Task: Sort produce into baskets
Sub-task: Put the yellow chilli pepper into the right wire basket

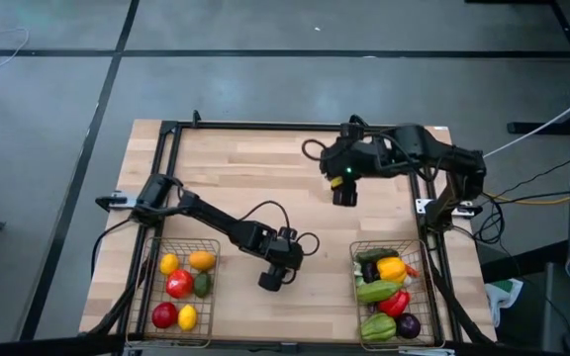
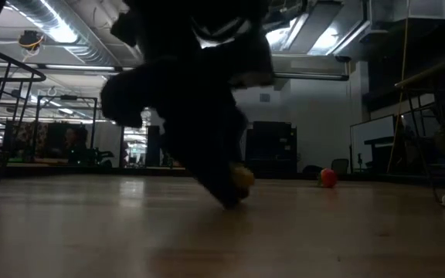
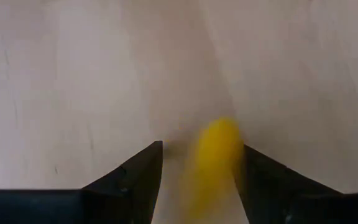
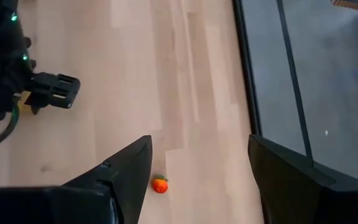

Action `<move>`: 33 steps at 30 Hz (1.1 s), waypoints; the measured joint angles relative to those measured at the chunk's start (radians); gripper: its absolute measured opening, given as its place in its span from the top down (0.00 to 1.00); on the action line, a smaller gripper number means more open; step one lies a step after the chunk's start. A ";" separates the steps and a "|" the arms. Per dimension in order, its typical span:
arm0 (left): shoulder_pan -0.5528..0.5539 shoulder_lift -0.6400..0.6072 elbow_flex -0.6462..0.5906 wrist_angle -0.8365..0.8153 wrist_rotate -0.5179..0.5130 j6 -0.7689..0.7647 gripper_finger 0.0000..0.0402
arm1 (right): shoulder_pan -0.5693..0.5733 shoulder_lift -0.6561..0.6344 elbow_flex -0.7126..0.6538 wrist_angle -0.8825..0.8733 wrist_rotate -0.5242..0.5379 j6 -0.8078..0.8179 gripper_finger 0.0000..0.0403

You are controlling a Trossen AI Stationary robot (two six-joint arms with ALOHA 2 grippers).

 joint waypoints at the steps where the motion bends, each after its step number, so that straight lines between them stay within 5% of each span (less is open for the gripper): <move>1: 0.006 0.001 -0.002 -0.002 0.000 -0.009 0.54 | -0.008 0.000 0.000 0.000 0.000 0.000 0.34; 15: 0.031 -0.006 -0.002 0.000 -0.009 -0.012 0.62 | -0.032 0.000 0.000 0.000 -0.008 -0.027 0.34; 33: 0.031 -0.007 0.000 0.072 -0.009 -0.069 0.93 | -0.030 -0.168 0.000 0.000 -0.085 -0.018 0.34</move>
